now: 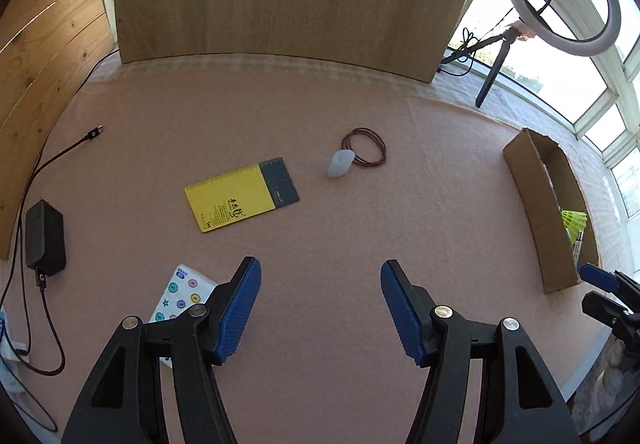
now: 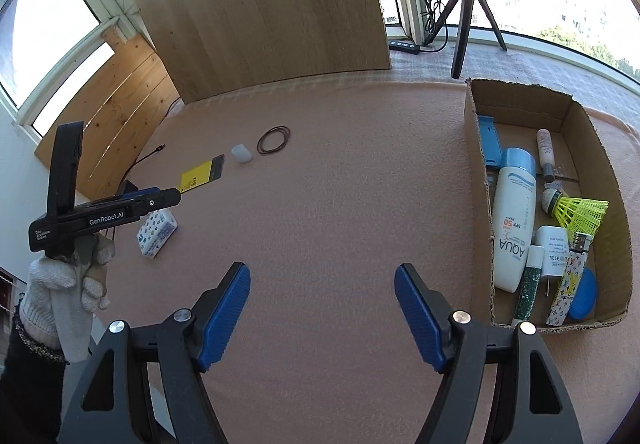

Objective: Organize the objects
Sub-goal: 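Withdraw both grippers from the box toward the tissue pack, then close the left gripper on the Vinda tissue pack while the right gripper also grips it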

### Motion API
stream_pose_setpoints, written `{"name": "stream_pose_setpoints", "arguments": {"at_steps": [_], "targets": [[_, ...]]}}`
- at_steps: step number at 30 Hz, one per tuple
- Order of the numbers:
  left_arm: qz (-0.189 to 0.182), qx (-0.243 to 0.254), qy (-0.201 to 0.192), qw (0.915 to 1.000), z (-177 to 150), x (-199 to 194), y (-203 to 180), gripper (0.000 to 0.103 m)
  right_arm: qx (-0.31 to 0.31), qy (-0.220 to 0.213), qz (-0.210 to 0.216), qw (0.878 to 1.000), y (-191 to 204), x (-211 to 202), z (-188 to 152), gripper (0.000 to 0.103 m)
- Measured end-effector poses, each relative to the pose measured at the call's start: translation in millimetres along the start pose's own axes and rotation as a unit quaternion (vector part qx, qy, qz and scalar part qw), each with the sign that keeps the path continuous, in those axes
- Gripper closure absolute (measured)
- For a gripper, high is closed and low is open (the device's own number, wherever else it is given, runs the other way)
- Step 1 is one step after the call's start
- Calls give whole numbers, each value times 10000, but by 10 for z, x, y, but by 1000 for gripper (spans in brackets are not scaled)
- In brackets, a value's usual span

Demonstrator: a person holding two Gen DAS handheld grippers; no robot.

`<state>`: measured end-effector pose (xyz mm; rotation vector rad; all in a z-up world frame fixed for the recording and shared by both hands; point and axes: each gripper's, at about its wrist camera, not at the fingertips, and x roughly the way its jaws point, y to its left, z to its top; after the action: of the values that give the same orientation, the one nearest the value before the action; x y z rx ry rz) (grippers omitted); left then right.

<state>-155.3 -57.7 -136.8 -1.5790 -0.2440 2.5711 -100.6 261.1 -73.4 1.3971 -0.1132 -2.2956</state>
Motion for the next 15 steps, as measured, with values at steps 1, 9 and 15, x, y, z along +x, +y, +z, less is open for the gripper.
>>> {"name": "stream_pose_setpoints", "arguments": {"at_steps": [1, 9, 15], "targets": [[14, -71, -1, 10000, -18, -13, 126, 37, -18, 18, 12, 10000, 49, 26, 7, 32], [-75, -504, 161, 9986, -153, -35, 837, 40, -152, 119, 72, 9998, 377, 182, -6, 32], [-209, -660, 313, 9971, -214, 104, 1030, 45, -132, 204, 134, 9996, 496, 247, -30, 32]]}}
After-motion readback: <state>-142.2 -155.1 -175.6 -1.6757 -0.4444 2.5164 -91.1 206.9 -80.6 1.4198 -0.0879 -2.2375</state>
